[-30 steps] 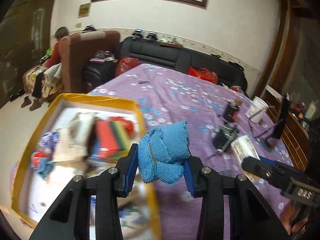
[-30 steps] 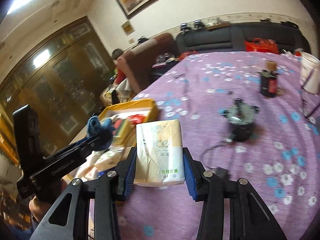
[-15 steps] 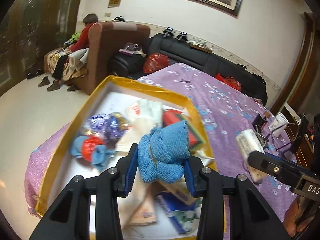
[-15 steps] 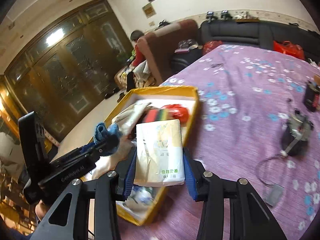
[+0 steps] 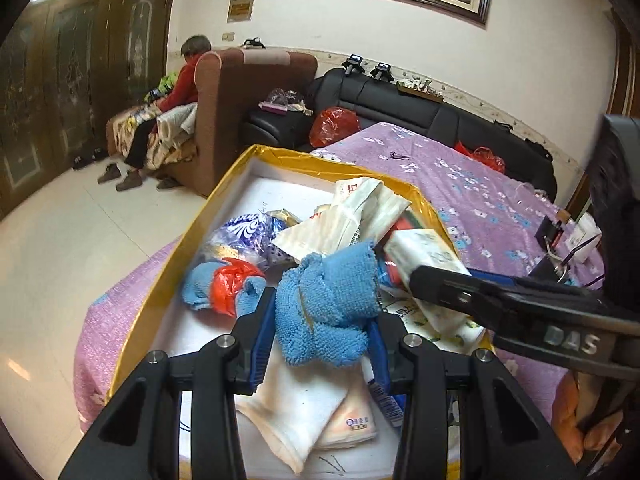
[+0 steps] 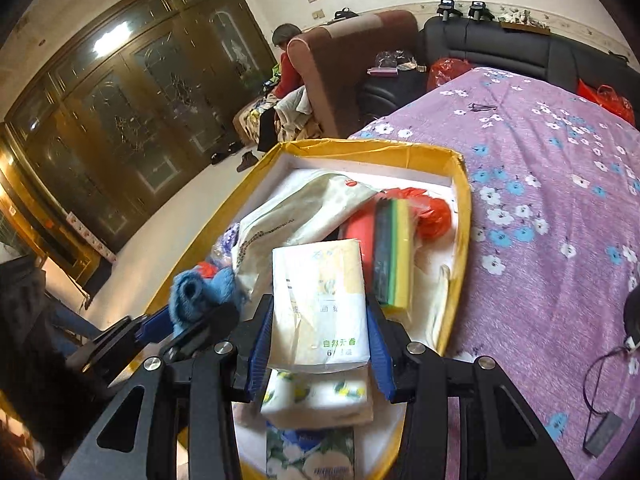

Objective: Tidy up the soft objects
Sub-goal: 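Lower the towel and tissue pack into the box and open both grippers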

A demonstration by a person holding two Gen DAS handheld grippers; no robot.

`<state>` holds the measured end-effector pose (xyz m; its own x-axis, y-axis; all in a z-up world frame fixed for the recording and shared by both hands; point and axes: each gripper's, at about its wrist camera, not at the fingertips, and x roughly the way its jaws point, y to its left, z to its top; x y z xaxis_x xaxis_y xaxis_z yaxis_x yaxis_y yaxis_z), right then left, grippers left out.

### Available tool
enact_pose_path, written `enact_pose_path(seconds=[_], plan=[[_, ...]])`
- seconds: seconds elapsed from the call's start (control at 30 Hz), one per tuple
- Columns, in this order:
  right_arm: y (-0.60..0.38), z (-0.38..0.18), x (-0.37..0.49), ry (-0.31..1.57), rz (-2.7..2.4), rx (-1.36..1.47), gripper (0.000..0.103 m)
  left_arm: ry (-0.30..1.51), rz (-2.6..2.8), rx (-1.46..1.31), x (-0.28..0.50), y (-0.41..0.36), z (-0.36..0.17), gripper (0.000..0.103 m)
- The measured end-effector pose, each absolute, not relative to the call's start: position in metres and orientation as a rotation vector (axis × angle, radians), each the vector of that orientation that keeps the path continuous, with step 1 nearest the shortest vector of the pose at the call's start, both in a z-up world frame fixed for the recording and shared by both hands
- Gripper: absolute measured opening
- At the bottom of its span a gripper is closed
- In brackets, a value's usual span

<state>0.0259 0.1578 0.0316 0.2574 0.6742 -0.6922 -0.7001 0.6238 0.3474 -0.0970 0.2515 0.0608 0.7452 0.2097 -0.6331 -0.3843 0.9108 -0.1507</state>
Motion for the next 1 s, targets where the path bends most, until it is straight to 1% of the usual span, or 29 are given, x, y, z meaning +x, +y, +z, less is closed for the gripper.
enact_pose_path(seconds=[0.43, 0.9, 1.0], plan=[[0.181, 0.020, 0.045, 0.937, 0.915, -0.054, 0.048, 0.643, 0.390, -0.158, -0.092, 0.237, 0.055, 0.040], [0.188, 0.015, 0.044, 0.955, 0.921, -0.076, 0.048, 0.644, 0.397, -0.145, -0.089, 0.237, 0.052, 0.041], [0.186, 0.016, 0.042, 0.962, 0.930, -0.068, 0.050, 0.643, 0.399, -0.145, -0.088, 0.237, 0.052, 0.041]])
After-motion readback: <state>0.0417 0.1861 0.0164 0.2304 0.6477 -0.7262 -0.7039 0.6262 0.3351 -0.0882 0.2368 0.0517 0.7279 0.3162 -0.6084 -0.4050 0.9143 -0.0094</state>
